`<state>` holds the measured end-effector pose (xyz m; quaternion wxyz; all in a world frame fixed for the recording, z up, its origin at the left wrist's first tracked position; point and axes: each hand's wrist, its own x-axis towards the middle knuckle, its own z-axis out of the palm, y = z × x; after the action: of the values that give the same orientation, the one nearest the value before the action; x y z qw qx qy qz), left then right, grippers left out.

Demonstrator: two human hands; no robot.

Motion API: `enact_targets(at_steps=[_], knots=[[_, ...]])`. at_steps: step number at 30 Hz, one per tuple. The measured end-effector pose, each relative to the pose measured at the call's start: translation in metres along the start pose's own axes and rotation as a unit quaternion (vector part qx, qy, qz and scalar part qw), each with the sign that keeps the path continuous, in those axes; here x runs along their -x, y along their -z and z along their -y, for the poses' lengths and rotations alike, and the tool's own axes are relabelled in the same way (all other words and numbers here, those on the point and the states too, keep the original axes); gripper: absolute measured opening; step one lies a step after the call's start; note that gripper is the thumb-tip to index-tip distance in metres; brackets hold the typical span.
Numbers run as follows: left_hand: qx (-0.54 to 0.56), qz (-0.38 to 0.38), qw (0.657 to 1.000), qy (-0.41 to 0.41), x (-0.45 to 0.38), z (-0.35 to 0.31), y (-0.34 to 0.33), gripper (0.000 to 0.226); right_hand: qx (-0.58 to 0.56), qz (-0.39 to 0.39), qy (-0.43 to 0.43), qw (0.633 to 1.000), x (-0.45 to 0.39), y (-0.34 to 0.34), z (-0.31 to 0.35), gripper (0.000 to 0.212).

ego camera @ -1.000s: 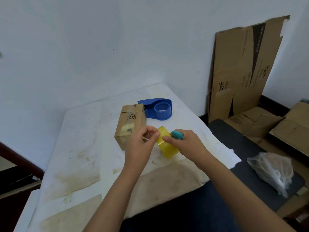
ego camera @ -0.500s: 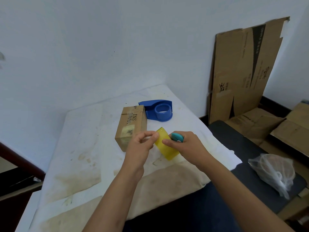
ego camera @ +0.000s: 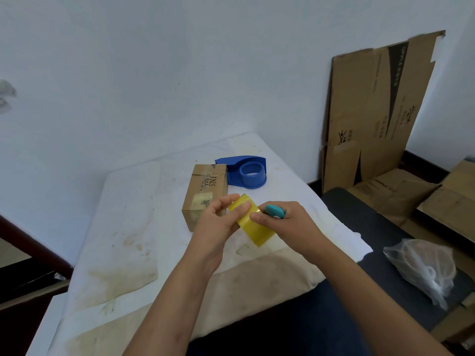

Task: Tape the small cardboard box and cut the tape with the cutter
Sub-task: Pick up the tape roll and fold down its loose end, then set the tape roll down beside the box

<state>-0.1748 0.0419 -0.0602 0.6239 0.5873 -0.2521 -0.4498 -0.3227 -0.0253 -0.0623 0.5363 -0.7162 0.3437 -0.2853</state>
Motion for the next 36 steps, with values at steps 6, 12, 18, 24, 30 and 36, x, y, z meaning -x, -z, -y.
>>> enact_targets(at_steps=[6, 12, 18, 24, 30, 36], knots=[[0.026, 0.002, 1.000, 0.002, 0.005, -0.004, 0.002, 0.025, -0.025, 0.005, -0.030, 0.999, 0.007, 0.000, 0.003, 0.026], [-0.094, 0.004, 0.994, -0.057, 0.010, -0.001, -0.006, 0.015, 0.021, -0.004, -0.102, 0.995, -0.001, 0.000, 0.013, 0.035], [-0.146, 0.046, 0.987, -0.054, 0.013, -0.002, -0.008, 0.023, -0.024, -0.002, -0.151, 0.988, -0.003, 0.000, 0.010, 0.020], [-0.328, -0.003, 0.930, -0.166, 0.008, -0.014, 0.019, 0.028, 0.129, -0.069, -0.081, 0.986, -0.008, 0.009, -0.009, 0.024], [-0.667, -0.004, 0.704, -0.246, -0.030, -0.016, 0.069, 0.043, 0.409, -0.054, -0.018, 0.911, -0.046, 0.001, -0.016, 0.021], [-0.717, -0.042, 0.667, -0.199, -0.041, -0.011, 0.068, 0.053, 0.509, -0.011, 0.044, 0.859, -0.070, -0.016, -0.037, 0.019]])
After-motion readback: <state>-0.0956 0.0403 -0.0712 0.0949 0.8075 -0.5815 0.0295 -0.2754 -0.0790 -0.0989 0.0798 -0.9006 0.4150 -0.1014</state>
